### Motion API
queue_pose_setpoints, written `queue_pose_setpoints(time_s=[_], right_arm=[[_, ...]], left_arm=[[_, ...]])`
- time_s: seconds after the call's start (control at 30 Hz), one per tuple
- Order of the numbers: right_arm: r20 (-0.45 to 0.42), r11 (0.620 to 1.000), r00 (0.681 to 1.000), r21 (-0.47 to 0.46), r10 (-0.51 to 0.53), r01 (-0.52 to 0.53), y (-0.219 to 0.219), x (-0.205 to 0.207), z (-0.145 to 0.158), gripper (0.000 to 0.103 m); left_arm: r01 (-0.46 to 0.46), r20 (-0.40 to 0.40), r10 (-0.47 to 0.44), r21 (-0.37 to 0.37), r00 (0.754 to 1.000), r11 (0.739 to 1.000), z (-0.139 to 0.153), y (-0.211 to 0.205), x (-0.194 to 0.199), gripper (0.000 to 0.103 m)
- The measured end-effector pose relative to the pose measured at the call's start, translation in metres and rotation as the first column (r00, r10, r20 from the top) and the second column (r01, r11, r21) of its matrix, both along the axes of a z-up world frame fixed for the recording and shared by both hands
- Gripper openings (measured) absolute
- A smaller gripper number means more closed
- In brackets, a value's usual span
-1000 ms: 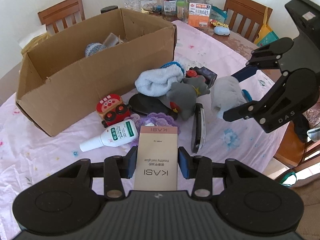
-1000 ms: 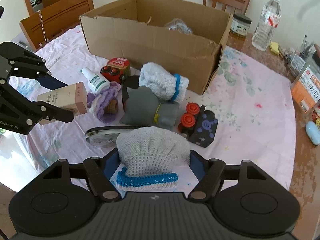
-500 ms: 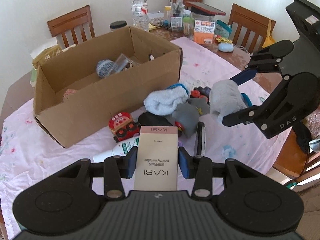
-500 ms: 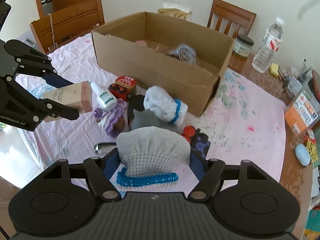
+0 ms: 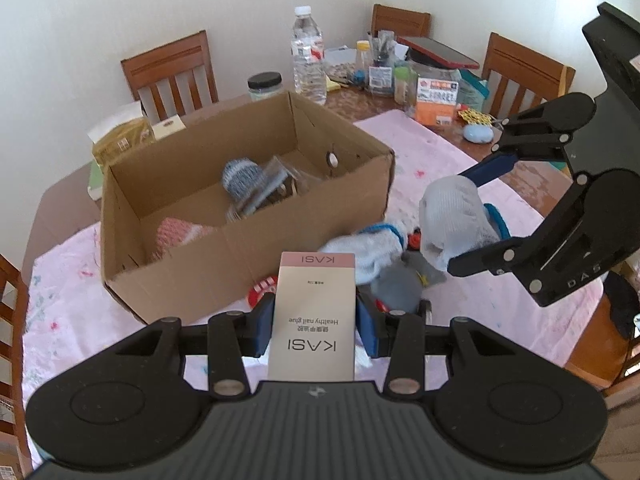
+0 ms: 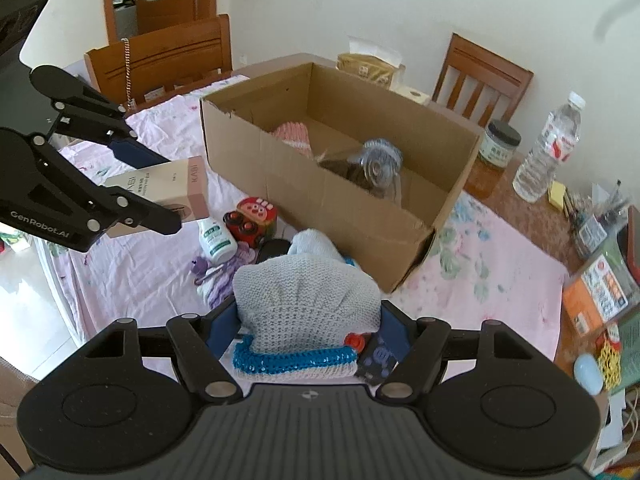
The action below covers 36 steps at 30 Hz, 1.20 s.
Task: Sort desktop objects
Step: 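Carry the KASI box and knit glove up over the cardboard box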
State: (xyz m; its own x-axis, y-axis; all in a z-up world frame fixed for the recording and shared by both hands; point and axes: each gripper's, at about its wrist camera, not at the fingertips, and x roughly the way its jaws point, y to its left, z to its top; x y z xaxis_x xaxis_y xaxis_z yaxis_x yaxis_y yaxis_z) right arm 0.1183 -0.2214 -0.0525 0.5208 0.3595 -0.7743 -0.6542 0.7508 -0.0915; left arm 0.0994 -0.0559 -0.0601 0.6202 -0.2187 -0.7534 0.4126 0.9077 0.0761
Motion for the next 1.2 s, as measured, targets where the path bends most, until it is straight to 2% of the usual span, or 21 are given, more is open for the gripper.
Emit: queue_pose_setpoints(time_s=[0.23,0.63,0.83,1.2], right_arm=[[0.032,1.0,0.999,0.003,0.011,-0.011,0.004,0.015,0.013,0.077],[0.079,0.997,0.994,0.008,-0.076,0.076,0.025,0.048,0.037,0.077],[0.095,0.996,0.992,-0.006,-0.083,0.084,0.03,0.064,0.045,0.077],[0.105,0.998,0.993,-0.022,-0.049,0.052,0.029,0.097,0.053,0.077]], left_arm=[[0.025,0.022,-0.025,-0.012,0.999,1.0,0.014,0.009,0.019,0.042],[0.11,0.075,-0.109,-0.007,0.991,0.994,0.035,0.032,0.062,0.042],[0.098,0.091,-0.098,0.003,0.991,0.995,0.036,0.036,0.081,0.042],[0.047,0.068,-0.048,0.019,0.997,0.999,0.033,0.037,0.117,0.042]])
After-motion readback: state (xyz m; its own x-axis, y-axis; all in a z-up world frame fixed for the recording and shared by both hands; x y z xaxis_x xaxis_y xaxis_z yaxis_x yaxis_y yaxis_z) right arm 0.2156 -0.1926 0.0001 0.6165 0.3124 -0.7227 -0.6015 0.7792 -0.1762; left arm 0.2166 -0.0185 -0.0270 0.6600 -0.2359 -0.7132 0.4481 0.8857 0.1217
